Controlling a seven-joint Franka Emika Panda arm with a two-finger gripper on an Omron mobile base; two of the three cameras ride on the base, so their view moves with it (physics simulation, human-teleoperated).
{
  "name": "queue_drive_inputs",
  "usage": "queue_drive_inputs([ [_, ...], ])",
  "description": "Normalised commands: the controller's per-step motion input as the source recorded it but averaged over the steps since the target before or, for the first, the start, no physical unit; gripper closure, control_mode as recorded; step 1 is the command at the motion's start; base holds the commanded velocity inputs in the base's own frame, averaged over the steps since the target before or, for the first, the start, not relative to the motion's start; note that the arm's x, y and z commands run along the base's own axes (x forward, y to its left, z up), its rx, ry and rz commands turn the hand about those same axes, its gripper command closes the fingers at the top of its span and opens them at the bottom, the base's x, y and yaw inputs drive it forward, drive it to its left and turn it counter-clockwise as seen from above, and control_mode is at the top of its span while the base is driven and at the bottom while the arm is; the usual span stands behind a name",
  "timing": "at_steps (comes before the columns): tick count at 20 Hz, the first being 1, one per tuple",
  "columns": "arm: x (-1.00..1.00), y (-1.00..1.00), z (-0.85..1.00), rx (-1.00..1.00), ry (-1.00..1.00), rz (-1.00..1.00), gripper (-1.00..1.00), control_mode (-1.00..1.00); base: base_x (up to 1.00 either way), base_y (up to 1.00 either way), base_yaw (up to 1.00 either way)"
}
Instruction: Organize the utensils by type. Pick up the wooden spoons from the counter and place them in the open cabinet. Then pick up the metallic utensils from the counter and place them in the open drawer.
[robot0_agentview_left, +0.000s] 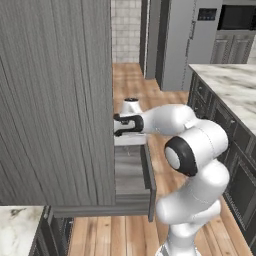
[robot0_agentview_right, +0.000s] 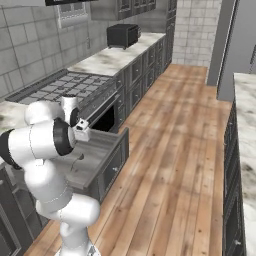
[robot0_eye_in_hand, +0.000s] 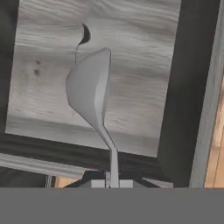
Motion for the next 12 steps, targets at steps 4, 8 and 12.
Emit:
queue_drive_inputs([
  [4, 0.62, 0.22, -0.85, 0.00, 0.12, 0.00, 1.00, -1.00, 0.00, 0.00, 0.00],
  [8, 0.54, 0.15, -0.80, 0.00, 0.02, 0.00, 1.00, -1.00, 0.00, 0.00, 0.00],
  [12, 0.57, 0.14, -0.74, 0.00, 0.00, 0.00, 1.00, -1.00, 0.00, 0.00, 0.00],
])
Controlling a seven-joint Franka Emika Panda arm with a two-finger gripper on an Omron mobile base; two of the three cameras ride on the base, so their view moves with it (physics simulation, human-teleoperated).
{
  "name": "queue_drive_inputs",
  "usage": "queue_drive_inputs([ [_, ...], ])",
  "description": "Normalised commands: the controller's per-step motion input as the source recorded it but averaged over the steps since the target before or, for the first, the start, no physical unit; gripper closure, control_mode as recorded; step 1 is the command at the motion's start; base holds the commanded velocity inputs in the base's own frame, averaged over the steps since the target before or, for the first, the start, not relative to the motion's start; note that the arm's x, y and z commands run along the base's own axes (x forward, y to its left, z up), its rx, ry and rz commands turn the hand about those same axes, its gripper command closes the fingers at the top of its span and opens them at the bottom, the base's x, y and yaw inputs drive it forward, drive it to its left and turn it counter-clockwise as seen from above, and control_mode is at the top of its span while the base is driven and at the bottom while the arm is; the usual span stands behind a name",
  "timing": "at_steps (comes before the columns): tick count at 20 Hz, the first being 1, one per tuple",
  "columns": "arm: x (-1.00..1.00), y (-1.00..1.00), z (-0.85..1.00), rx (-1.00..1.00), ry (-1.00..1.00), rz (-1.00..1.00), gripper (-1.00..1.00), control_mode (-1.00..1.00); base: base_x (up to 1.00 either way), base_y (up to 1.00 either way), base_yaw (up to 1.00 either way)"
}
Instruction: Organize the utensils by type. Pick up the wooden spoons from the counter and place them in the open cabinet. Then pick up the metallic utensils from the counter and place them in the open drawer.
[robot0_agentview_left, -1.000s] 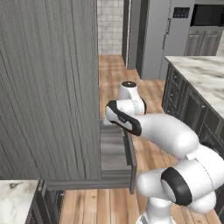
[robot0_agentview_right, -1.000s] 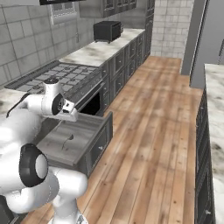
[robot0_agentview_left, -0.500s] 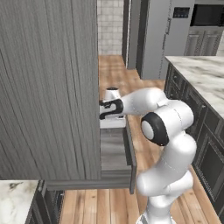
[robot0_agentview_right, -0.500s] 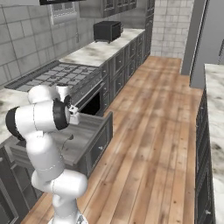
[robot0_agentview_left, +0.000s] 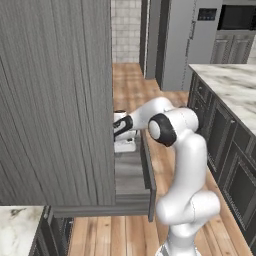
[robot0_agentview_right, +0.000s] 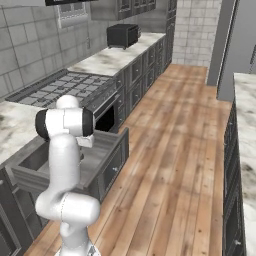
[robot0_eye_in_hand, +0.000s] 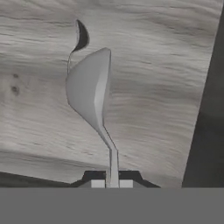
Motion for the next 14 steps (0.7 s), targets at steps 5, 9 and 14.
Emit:
queue_drive_inputs([
  [5, 0.41, 0.12, -0.69, 0.00, 0.00, 0.00, 1.00, -1.00, 0.00, 0.00, 0.00],
  [9, 0.30, 0.04, -0.62, 0.00, -0.07, 0.00, 1.00, -1.00, 0.00, 0.00, 0.00],
  [14, 0.26, 0.00, -0.44, 0.00, -0.10, 0.00, 1.00, -1.00, 0.00, 0.00, 0.00],
])
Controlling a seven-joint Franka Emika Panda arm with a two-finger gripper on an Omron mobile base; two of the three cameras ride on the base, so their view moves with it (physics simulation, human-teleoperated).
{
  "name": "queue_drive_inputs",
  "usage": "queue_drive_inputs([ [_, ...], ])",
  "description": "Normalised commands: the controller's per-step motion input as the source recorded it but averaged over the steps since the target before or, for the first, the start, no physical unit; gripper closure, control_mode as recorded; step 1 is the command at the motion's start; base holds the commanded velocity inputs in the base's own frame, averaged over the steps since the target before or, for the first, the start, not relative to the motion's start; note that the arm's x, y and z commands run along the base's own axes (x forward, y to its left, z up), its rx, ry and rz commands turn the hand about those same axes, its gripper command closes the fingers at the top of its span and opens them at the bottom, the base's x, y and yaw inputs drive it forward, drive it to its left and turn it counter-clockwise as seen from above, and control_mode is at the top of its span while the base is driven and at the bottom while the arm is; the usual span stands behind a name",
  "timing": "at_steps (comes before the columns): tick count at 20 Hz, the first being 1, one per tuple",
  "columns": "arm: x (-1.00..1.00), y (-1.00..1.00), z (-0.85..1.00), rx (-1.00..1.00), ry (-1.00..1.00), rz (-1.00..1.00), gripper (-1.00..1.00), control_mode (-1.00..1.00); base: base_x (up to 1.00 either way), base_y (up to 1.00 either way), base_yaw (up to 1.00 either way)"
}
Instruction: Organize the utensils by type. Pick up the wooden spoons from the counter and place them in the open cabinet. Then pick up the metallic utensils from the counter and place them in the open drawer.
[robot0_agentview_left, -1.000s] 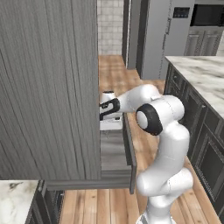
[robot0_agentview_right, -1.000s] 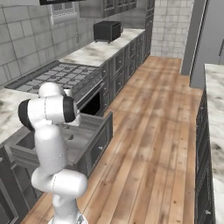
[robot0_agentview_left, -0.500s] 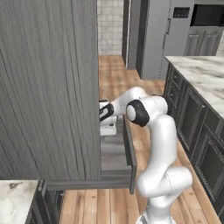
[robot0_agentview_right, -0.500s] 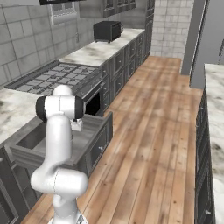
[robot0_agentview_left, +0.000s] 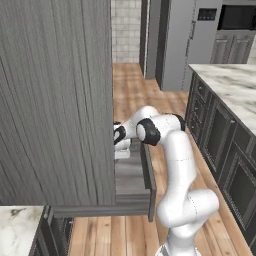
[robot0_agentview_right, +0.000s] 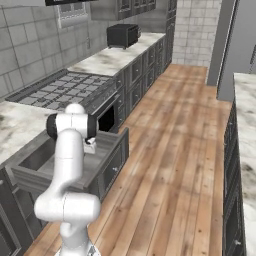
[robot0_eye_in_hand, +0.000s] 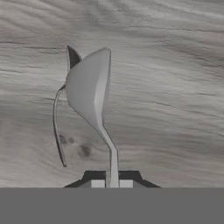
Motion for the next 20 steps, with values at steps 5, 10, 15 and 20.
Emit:
queue_drive_inputs([
  [5, 0.11, 0.00, -0.45, 0.00, -0.13, 0.00, 1.00, -1.00, 0.00, 0.00, 0.00],
  [10, 0.01, 0.00, -0.38, 0.00, -0.11, 0.00, 1.00, -1.00, 0.00, 0.00, 0.00],
  [15, 0.00, 0.00, -0.27, 0.00, -0.08, 0.00, 1.00, -1.00, 0.00, 0.00, 0.00],
  [20, 0.00, 0.00, -0.24, 0.01, -0.05, 0.00, 1.00, -1.00, 0.00, 0.00, 0.00],
])
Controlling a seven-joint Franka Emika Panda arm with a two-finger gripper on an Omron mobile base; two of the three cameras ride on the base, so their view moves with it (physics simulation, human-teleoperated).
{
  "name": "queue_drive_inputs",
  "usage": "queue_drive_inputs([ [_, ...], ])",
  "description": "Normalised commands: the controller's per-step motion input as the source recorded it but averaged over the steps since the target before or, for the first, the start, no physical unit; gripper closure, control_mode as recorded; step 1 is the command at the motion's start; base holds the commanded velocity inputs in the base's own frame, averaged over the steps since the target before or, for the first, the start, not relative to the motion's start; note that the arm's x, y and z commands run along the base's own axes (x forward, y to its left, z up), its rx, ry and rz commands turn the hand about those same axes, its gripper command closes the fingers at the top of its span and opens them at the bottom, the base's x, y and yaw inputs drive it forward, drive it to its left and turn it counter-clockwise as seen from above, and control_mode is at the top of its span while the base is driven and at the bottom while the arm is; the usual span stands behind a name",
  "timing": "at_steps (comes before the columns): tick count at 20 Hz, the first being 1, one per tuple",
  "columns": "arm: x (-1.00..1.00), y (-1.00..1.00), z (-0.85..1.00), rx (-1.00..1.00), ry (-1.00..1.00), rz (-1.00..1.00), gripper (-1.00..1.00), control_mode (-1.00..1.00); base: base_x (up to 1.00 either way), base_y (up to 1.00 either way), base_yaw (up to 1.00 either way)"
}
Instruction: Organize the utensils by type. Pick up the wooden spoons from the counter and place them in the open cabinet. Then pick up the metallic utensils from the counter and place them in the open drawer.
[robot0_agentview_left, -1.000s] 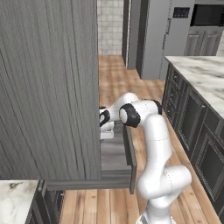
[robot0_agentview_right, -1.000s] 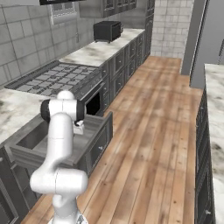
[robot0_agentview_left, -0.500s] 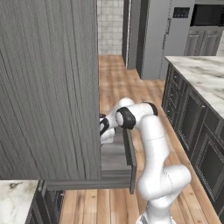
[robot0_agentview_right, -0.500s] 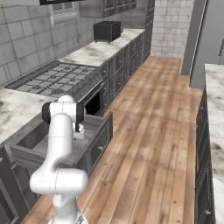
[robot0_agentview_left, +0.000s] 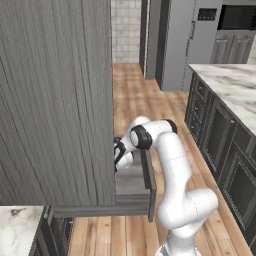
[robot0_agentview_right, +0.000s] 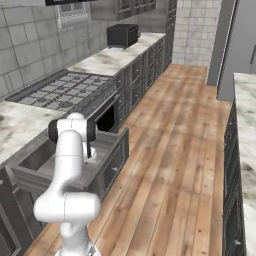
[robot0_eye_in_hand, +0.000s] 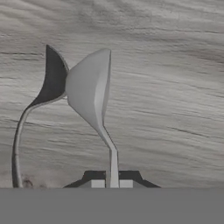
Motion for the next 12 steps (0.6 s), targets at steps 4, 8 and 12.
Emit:
queue_drive_inputs([
  [4, 0.01, 0.00, -0.24, 0.00, -0.03, 0.00, 1.00, -1.00, 0.00, 0.00, 0.00],
  [8, 0.08, 0.00, -0.20, 0.00, 0.00, 0.00, 1.00, -1.00, 0.00, 0.00, 0.00],
  [12, 0.05, 0.02, -0.18, 0.00, 0.00, 0.00, 1.00, -1.00, 0.00, 0.00, 0.00],
])
